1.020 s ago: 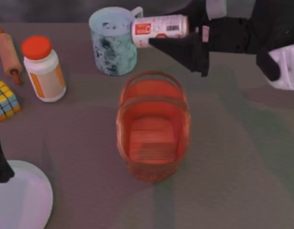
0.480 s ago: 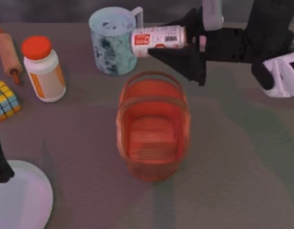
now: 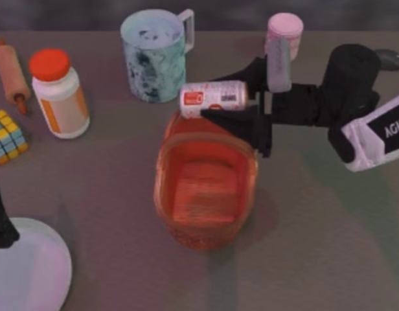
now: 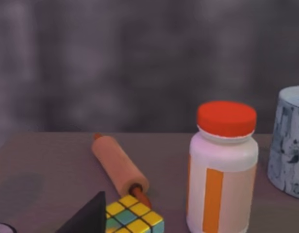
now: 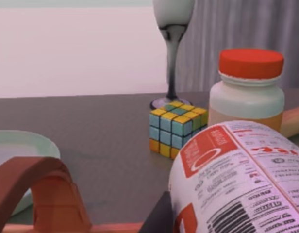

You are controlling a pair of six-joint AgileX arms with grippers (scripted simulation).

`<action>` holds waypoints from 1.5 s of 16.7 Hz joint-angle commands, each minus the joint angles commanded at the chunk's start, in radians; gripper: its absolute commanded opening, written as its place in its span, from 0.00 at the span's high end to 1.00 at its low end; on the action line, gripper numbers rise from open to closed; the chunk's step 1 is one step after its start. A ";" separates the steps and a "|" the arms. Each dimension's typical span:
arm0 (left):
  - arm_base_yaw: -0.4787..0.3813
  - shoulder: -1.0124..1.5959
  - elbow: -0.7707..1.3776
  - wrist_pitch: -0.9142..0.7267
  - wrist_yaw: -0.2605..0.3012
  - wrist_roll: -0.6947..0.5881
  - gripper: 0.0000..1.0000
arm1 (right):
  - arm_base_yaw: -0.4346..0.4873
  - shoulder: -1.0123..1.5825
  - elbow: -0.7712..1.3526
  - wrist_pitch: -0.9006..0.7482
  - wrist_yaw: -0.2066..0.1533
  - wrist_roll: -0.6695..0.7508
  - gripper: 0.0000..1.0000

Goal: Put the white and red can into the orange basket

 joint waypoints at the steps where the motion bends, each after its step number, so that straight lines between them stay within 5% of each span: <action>1: 0.000 0.000 0.000 0.000 0.000 0.000 0.00 | 0.000 0.000 0.000 0.000 0.000 0.000 1.00; 2: 0.000 0.000 0.000 0.000 0.000 0.000 0.00 | 0.000 0.000 0.000 0.000 0.000 0.000 1.00; 15: 0.000 0.000 0.000 0.000 0.000 0.000 0.00 | 0.000 0.000 0.000 0.000 0.000 0.000 0.02; 25: 0.000 0.000 0.000 0.000 0.000 0.000 0.00 | -0.004 -0.001 0.001 0.000 0.000 0.000 0.00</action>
